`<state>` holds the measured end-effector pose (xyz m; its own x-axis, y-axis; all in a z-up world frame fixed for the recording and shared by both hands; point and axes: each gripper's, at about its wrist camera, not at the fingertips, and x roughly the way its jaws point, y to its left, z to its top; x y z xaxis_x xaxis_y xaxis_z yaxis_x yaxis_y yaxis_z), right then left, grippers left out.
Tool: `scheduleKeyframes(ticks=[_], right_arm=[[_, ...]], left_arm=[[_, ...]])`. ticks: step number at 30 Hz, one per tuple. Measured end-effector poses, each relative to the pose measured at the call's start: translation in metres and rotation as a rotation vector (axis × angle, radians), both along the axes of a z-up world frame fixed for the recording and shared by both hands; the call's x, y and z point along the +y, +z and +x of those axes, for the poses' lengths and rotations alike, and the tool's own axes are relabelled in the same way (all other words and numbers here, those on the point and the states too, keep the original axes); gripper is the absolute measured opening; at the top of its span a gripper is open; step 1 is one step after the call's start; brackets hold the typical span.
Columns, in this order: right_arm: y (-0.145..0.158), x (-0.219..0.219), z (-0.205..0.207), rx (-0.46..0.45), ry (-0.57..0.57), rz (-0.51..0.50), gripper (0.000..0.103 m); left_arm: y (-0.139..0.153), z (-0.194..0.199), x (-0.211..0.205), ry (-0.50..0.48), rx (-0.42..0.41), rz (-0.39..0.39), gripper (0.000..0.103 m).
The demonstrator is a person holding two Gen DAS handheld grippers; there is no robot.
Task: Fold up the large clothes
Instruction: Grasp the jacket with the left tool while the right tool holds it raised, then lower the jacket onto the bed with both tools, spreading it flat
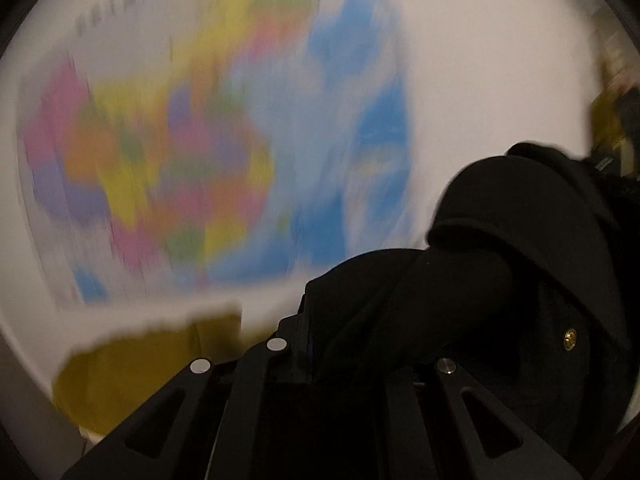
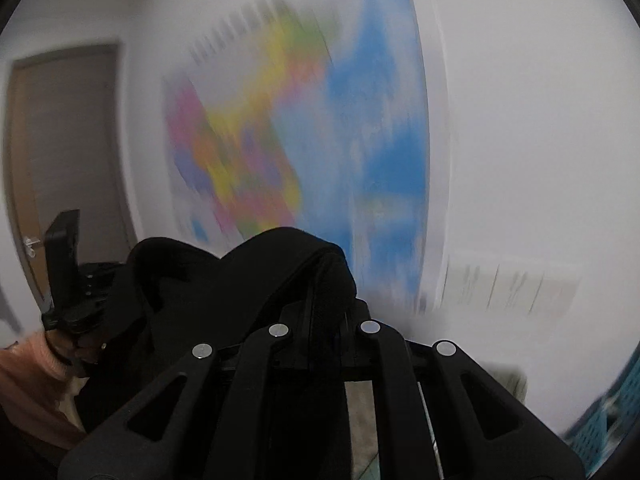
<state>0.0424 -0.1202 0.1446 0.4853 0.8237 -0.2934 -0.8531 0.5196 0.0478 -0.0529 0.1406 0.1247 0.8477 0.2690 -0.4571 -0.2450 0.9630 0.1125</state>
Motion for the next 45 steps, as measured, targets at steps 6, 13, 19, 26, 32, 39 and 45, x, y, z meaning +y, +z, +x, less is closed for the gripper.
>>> scheduleKeyframes(ticks=[6, 13, 19, 26, 32, 39, 45], right_arm=[[-0.146, 0.089, 0.114, 0.262, -0.046, -0.238, 0.006], [-0.171, 0.097, 0.161, 0.307, -0.079, -0.206, 0.006], [-0.202, 0.123, 0.192, 0.324, -0.107, -0.283, 0.012], [-0.225, 0.083, 0.180, 0.364, -0.208, -0.396, 0.089], [-0.229, -0.024, 0.109, 0.497, -0.112, -0.287, 0.096], [-0.293, -0.067, 0.013, 0.671, -0.030, -0.332, 0.097], [-0.271, -0.060, 0.010, 0.554, -0.092, -0.360, 0.006]], left_arm=[[-0.154, 0.109, 0.063, 0.098, 0.317, -0.198, 0.005], [-0.161, 0.133, 0.076, 0.063, 0.283, -0.209, 0.005], [-0.194, 0.161, 0.091, 0.146, 0.409, -0.226, 0.020], [-0.187, 0.140, 0.096, 0.082, 0.374, -0.222, 0.056], [-0.169, 0.108, 0.088, -0.013, 0.316, -0.164, 0.077], [-0.165, 0.071, 0.081, -0.029, 0.341, -0.189, 0.078], [-0.165, 0.055, 0.088, 0.004, 0.332, -0.222, 0.078]])
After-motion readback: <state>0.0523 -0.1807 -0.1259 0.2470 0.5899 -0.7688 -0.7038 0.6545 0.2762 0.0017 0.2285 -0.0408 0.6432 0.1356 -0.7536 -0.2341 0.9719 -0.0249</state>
